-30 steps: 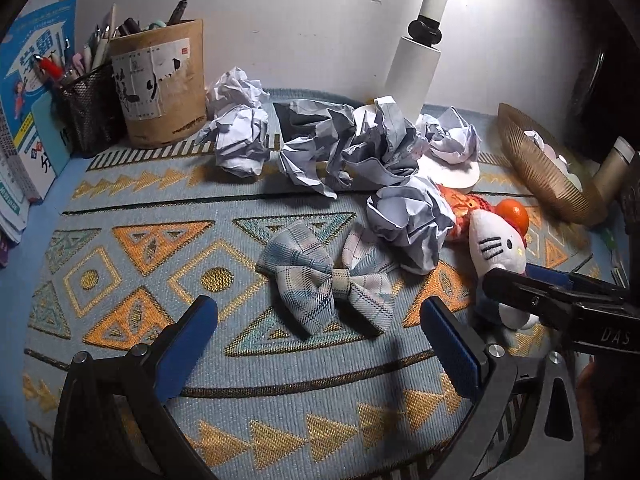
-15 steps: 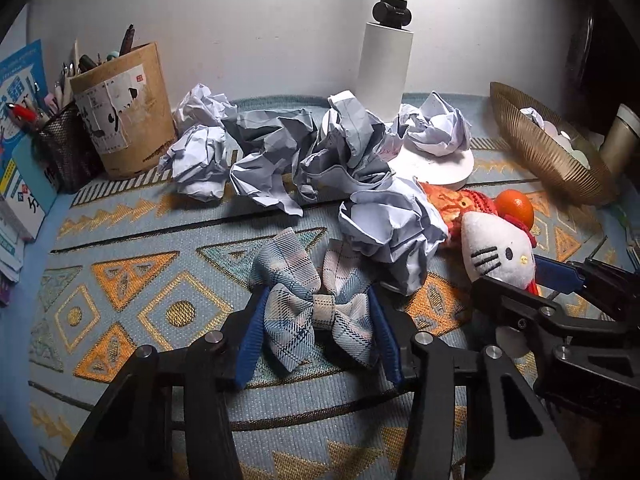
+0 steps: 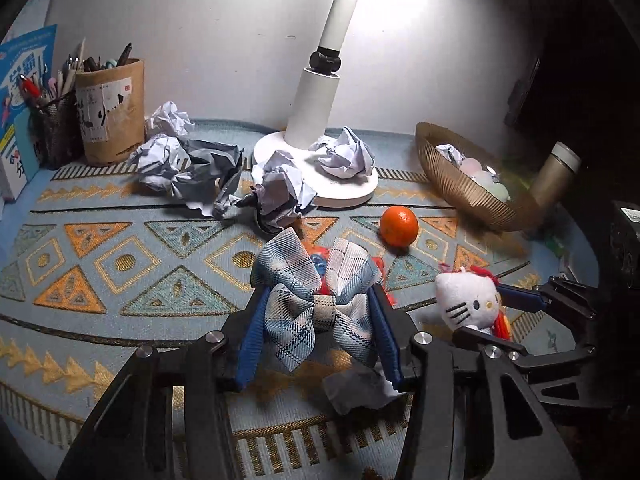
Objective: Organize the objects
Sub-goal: 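Grasp the plaid fabric bow with the left gripper while the right gripper grasps the Hello Kitty plush, then carry bow and Hello Kitty to the amber bowl and open both grippers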
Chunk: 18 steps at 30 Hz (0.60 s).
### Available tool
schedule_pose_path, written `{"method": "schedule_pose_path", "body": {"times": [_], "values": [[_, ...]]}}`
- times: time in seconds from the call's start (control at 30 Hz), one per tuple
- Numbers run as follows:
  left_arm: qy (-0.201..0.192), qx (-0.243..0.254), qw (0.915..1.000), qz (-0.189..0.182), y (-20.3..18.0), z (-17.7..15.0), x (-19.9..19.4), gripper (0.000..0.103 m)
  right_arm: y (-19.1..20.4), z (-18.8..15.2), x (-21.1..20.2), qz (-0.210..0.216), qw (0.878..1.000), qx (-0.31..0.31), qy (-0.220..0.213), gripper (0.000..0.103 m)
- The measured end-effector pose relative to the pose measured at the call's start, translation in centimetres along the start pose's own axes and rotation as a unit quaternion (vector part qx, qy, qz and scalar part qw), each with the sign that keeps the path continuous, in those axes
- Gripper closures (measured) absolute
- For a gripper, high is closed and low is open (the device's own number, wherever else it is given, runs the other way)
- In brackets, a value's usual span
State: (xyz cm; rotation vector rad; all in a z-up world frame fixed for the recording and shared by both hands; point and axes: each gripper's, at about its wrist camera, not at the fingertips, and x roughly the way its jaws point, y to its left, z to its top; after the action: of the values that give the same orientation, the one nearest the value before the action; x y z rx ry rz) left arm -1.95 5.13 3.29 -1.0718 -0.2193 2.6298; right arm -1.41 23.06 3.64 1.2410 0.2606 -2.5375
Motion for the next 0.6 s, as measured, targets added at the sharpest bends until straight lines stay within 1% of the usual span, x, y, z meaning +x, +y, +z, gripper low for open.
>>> {"method": "schedule_pose_path", "body": {"times": [0.07,0.13,0.23,0.37,0.47,0.53,0.6], "values": [[-0.009,-0.008,0.9999,-0.007,0.4,-0.2,-0.1,0.057,-0.7,-0.4,0.0,0.01,1.0,0.027,0.0,0.036],[-0.015,-0.026,0.9995,-0.012,1.4,-0.2,-0.3,0.057,-1.3,-0.9,-0.4,0.031,0.998,0.055,-0.001,0.036],[-0.013,-0.05,0.9986,-0.008,2.4,-0.4,-0.3,0.057,-1.7,-1.5,-0.8,0.037,0.995,0.094,0.006,0.036],[-0.011,-0.046,0.9989,-0.003,2.0,-0.4,-0.1,0.057,-1.6,-1.9,-0.6,0.043,0.989,0.141,0.019,0.035],[-0.01,-0.04,0.9992,0.002,1.8,-0.4,0.0,0.057,-0.8,-1.9,0.2,0.015,0.988,0.15,0.036,0.035],[-0.009,-0.041,0.9991,0.001,1.8,-0.4,0.1,0.057,-0.4,-1.6,0.4,0.002,0.988,0.151,0.033,0.034],[-0.006,-0.042,0.9991,0.0,1.9,-0.4,0.2,0.057,-0.4,-1.4,0.8,-0.002,0.987,0.158,0.033,0.034]]}}
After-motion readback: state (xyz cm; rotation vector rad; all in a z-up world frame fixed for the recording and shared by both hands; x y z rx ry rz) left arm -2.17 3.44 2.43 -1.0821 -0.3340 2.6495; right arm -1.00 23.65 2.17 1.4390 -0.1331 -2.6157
